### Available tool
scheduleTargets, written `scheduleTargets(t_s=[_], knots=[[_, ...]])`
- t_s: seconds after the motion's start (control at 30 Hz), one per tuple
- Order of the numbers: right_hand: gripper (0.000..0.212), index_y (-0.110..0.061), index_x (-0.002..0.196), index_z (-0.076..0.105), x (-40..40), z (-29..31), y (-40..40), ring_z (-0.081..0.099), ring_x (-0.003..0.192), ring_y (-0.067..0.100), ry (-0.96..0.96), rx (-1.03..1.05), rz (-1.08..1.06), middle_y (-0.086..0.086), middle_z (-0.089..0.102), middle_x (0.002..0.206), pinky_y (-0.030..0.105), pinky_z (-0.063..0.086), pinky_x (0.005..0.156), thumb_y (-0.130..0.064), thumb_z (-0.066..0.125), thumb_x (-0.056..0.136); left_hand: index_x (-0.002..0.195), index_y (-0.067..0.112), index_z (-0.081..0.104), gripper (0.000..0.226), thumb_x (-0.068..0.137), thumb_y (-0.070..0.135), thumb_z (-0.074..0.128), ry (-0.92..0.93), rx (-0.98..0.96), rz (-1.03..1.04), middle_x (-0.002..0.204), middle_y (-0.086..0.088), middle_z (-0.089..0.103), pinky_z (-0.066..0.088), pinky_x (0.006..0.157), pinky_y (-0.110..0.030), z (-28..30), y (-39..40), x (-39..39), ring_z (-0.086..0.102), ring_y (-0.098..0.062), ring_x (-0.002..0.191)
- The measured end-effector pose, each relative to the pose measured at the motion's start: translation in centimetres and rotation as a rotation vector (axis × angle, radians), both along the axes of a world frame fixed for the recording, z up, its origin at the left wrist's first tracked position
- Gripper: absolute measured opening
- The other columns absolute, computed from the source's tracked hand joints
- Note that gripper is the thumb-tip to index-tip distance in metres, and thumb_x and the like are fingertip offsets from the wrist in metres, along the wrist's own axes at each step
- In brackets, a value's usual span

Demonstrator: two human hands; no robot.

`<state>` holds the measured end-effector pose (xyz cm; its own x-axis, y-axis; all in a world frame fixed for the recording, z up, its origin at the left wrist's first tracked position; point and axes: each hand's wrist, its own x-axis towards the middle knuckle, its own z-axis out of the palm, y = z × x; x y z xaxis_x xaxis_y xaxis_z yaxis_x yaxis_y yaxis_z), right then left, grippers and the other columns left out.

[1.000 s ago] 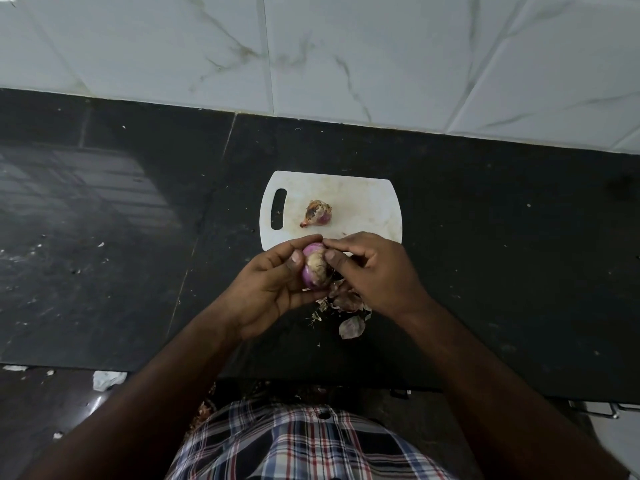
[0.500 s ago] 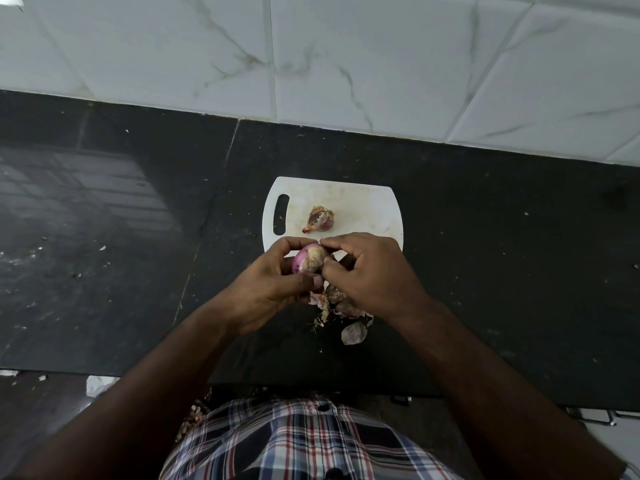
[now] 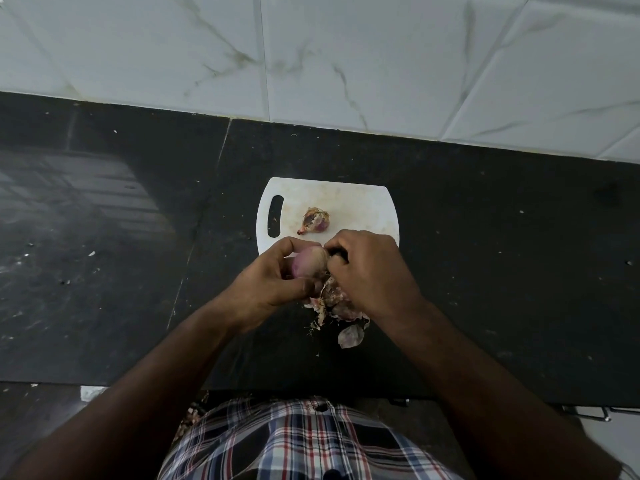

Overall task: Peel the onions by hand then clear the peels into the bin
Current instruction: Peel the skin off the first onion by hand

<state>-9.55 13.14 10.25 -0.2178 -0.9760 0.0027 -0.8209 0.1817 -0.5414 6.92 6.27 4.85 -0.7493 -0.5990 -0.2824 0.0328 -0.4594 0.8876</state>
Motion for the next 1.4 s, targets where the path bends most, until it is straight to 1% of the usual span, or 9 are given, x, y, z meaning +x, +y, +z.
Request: scheduleTargets(t_s=[0.1, 0.17, 0.27, 0.33, 0.5, 0.63, 0.77, 1.13, 1.4], knots=[[0.025, -0.018, 0.111, 0.075, -1.1, -0.2, -0.1, 0.069, 0.087, 0.012, -0.098, -0.001, -0.025, 0.0, 0.076, 0.101, 0.033, 0.058, 0.082, -0.014, 0.061, 0.091, 0.126, 0.008, 0.056, 0.056, 0.075, 0.003, 0.079, 0.013, -0.001, -0.015, 0.108, -0.015, 0.068, 0.06, 0.081, -0.033, 0.2, 0.0, -0.3, 0.069, -0.023, 0.095], [0.027, -0.021, 0.11, 0.076, -2.0, -0.3, -0.2, 0.072, 0.08, 0.009, -0.253, 0.016, -0.054, -0.003, 0.076, 0.101, 0.036, 0.061, 0.078, -0.013, 0.058, 0.091, 0.127, 0.006, 0.055, 0.051, 0.081, -0.002, 0.075, 0.037, 0.024, 0.003, 0.103, -0.011, 0.069, 0.058, 0.069, -0.026, 0.3, 0.1, -0.6, 0.069, -0.019, 0.087], [0.025, -0.024, 0.113, 0.074, -2.8, -0.2, 0.0, 0.075, 0.075, 0.014, -0.495, 0.054, -0.074, -0.004, 0.076, 0.1, 0.042, 0.063, 0.072, -0.016, 0.06, 0.095, 0.131, 0.005, 0.054, 0.047, 0.086, 0.002, 0.066, 0.048, 0.063, 0.035, 0.102, -0.011, 0.07, 0.053, 0.06, -0.022, 0.4, 0.1, -0.6, 0.067, -0.02, 0.081], [0.021, -0.03, 0.111, 0.074, -2.9, -0.2, 0.2, 0.075, 0.073, 0.013, -0.545, 0.047, -0.062, -0.006, 0.076, 0.097, 0.043, 0.063, 0.072, -0.021, 0.066, 0.093, 0.132, 0.006, 0.055, 0.047, 0.087, 0.006, 0.066, 0.032, 0.059, 0.027, 0.104, -0.013, 0.07, 0.053, 0.06, -0.022, 0.3, 0.0, -0.5, 0.065, -0.023, 0.082], [0.027, -0.028, 0.111, 0.076, -2.4, -0.3, 0.5, 0.07, 0.076, -0.004, -0.389, -0.012, -0.051, -0.014, 0.076, 0.1, 0.029, 0.061, 0.077, -0.033, 0.077, 0.085, 0.132, 0.005, 0.056, 0.045, 0.09, 0.01, 0.069, 0.027, 0.024, 0.011, 0.101, -0.011, 0.069, 0.054, 0.061, -0.024, -0.1, 0.1, -0.7, 0.063, -0.024, 0.083], [0.022, -0.026, 0.106, 0.078, -2.5, -0.1, 0.5, 0.07, 0.075, -0.004, -0.351, -0.007, -0.038, -0.014, 0.076, 0.091, 0.027, 0.06, 0.076, -0.028, 0.074, 0.085, 0.131, 0.006, 0.059, 0.045, 0.087, 0.012, 0.069, 0.003, -0.03, -0.01, 0.103, -0.014, 0.071, 0.053, 0.06, -0.023, -0.1, 0.2, -0.5, 0.067, -0.02, 0.081], [0.028, -0.028, 0.109, 0.076, -2.3, 0.0, 0.5, 0.068, 0.077, -0.006, -0.312, 0.037, -0.018, -0.016, 0.075, 0.094, 0.017, 0.056, 0.073, -0.029, 0.072, 0.081, 0.131, 0.004, 0.059, 0.044, 0.088, 0.007, 0.072, -0.027, -0.114, -0.022, 0.095, -0.007, 0.071, 0.052, 0.059, -0.021, -0.3, 0.3, -0.7, 0.065, -0.011, 0.074], [0.022, -0.022, 0.101, 0.075, -1.1, 0.1, 0.7, 0.067, 0.076, 0.008, -0.179, 0.062, -0.075, -0.005, 0.074, 0.089, 0.035, 0.058, 0.073, -0.027, 0.072, 0.08, 0.127, 0.003, 0.061, 0.036, 0.092, -0.005, 0.064, -0.147, -0.32, -0.069, 0.085, 0.007, 0.073, 0.051, 0.062, -0.021, -0.1, 0.5, -0.9, 0.064, -0.006, 0.071], [0.028, -0.021, 0.107, 0.074, -0.7, 0.0, 1.0, 0.067, 0.081, 0.012, -0.121, 0.082, -0.07, -0.002, 0.075, 0.092, 0.033, 0.058, 0.075, -0.029, 0.071, 0.08, 0.132, 0.007, 0.061, 0.044, 0.091, -0.007, 0.065, -0.164, -0.33, -0.089, 0.09, 0.002, 0.073, 0.051, 0.059, -0.019, -0.2, 0.6, -0.8, 0.064, -0.005, 0.067]])
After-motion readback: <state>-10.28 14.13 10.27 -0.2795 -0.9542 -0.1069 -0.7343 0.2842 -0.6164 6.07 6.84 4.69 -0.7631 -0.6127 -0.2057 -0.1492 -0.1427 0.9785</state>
